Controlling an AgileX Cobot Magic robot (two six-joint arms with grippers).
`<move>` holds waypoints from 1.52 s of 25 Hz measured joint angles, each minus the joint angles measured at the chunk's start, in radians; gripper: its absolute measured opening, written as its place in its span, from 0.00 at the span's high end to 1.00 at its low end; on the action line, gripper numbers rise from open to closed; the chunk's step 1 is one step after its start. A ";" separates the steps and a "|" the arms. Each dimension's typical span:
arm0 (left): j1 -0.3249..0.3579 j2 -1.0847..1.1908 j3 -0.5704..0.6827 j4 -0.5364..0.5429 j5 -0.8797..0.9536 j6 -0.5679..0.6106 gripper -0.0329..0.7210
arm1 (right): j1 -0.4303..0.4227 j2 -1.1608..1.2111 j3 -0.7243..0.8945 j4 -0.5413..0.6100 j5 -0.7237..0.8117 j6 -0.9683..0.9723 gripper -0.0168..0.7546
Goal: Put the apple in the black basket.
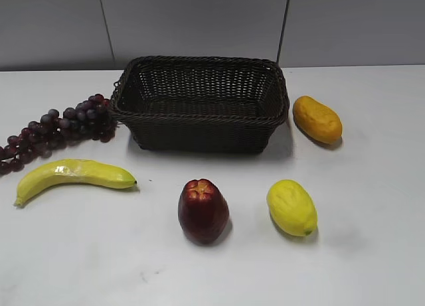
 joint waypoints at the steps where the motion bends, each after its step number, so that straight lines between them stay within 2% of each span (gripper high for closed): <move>1: 0.000 0.000 0.000 0.000 0.000 0.000 0.64 | 0.000 0.000 0.000 0.000 0.000 0.000 0.23; 14: 0.000 0.000 0.000 0.000 0.000 0.000 0.64 | 0.000 0.026 -0.006 0.000 -0.001 0.000 0.23; 22: 0.000 0.000 0.000 0.000 0.000 0.000 0.64 | 0.000 0.324 -0.092 0.009 -0.002 0.000 0.23; 29: 0.000 0.000 0.000 0.000 0.000 0.000 0.64 | 0.000 0.622 -0.163 0.124 0.000 0.000 0.24; 38: 0.000 0.000 0.000 0.000 0.000 0.000 0.64 | 0.000 0.959 -0.311 0.128 0.053 -0.009 0.24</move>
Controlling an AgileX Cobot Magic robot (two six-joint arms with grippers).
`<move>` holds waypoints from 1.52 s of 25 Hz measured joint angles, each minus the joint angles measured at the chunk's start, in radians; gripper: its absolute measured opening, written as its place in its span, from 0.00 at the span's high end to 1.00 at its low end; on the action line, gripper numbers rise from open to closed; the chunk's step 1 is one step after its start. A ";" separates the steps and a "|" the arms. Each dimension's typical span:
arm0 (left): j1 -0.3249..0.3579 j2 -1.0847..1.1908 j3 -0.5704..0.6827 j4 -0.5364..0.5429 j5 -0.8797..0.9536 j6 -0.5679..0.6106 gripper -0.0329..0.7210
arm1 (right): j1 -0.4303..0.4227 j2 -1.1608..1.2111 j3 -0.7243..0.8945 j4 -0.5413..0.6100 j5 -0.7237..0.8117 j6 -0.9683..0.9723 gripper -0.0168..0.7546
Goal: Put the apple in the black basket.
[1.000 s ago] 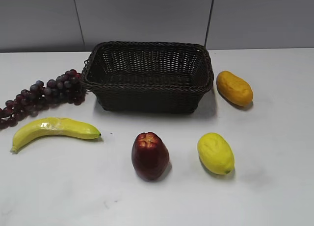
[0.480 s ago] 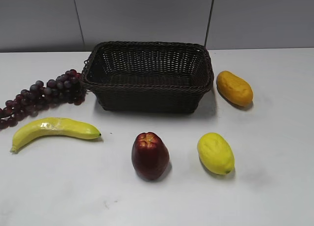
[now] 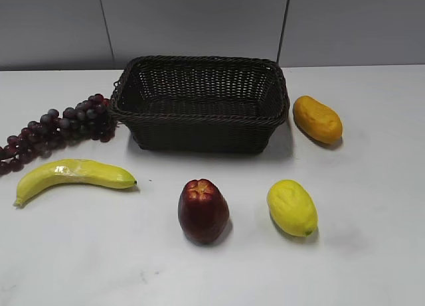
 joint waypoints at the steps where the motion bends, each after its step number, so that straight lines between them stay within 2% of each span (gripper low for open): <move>1: 0.000 0.000 0.000 0.000 0.000 0.000 0.64 | 0.000 0.028 -0.023 -0.001 0.005 -0.005 0.24; 9: 0.000 0.000 0.000 0.000 0.000 0.000 0.64 | 0.003 0.302 -0.212 -0.005 0.072 -0.025 0.24; 13: 0.000 0.000 0.000 0.000 0.000 0.000 0.64 | 0.054 0.416 -0.298 -0.011 0.088 -0.028 0.24; 32: 0.000 0.000 0.000 0.000 0.000 0.000 0.64 | 0.625 0.897 -0.723 -0.011 0.091 0.112 0.24; 38: 0.000 0.000 0.000 0.000 0.000 0.000 0.64 | 0.746 1.072 -0.853 -0.018 0.095 0.153 0.24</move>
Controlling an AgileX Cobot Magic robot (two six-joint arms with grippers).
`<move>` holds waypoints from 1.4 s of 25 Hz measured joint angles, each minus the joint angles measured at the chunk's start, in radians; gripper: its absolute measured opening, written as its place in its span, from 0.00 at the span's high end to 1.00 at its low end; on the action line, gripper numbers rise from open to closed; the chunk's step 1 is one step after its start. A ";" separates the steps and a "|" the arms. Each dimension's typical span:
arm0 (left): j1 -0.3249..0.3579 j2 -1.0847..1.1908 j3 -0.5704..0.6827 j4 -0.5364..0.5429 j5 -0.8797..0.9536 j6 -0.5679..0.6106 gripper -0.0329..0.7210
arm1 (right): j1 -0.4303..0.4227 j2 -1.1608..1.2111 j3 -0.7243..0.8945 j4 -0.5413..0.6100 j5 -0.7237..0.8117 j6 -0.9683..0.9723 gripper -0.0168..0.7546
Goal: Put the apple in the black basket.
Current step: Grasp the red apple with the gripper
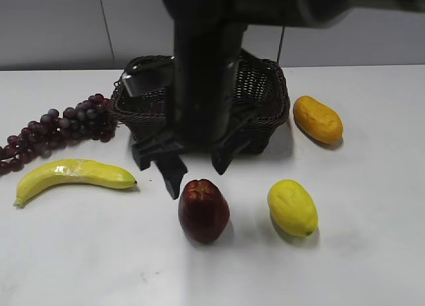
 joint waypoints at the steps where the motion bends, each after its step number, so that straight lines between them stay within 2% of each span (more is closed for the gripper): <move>1: 0.000 0.000 0.000 0.000 0.000 0.000 0.64 | 0.011 0.022 -0.013 -0.003 0.001 0.003 0.24; 9: 0.000 0.000 0.000 0.000 0.000 0.000 0.64 | 0.022 0.127 -0.020 -0.099 0.008 0.039 0.24; 14: 0.000 0.000 0.000 0.000 0.000 0.000 0.64 | 0.022 0.132 -0.022 -0.122 -0.039 0.042 0.24; 35: 0.000 0.000 0.000 0.000 0.000 0.000 0.64 | 0.022 0.191 -0.061 -0.122 -0.013 0.057 0.27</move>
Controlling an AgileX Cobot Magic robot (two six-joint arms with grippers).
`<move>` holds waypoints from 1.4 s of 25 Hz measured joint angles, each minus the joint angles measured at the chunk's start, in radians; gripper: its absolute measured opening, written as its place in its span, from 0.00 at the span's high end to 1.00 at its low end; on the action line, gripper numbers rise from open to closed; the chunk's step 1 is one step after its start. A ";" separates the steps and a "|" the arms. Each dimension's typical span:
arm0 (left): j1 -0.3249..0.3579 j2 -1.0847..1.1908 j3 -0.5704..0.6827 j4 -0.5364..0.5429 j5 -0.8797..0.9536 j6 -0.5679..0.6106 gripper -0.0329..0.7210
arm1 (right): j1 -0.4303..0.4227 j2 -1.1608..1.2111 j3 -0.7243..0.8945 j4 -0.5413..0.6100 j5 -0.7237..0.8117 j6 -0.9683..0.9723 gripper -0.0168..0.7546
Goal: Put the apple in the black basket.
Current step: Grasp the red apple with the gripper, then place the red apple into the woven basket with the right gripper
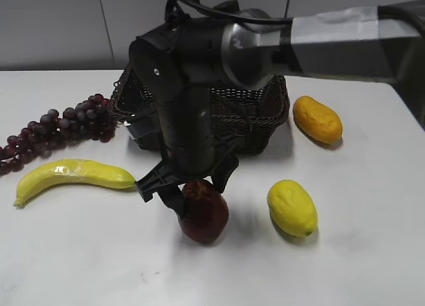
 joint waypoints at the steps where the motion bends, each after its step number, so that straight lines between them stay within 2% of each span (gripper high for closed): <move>1: 0.000 0.000 0.000 0.000 0.000 0.000 0.64 | 0.000 0.006 -0.013 0.000 0.009 -0.001 0.27; 11: 0.000 0.000 0.000 0.000 0.000 0.000 0.64 | 0.000 -0.013 -0.335 -0.018 0.028 -0.071 0.27; 17: 0.000 0.000 0.000 0.000 0.000 0.000 0.64 | -0.015 -0.017 -0.580 -0.220 0.031 -0.083 0.27; 19: 0.000 0.000 0.000 0.000 0.000 0.000 0.64 | -0.043 -0.018 -0.624 -0.254 0.031 -0.101 0.27; 21: 0.000 0.000 0.000 0.000 0.000 0.000 0.64 | -0.093 -0.022 -0.641 -0.241 0.031 -0.115 0.27; 28: 0.000 0.000 0.000 0.000 0.000 0.000 0.64 | -0.304 0.041 -0.646 -0.071 0.033 -0.145 0.27; 30: 0.000 0.000 0.000 0.000 0.000 0.000 0.64 | -0.331 0.076 -0.646 -0.044 0.031 -0.154 0.27; 35: 0.000 0.000 0.000 0.000 0.000 0.000 0.64 | -0.334 0.151 -0.646 0.000 -0.041 -0.200 0.27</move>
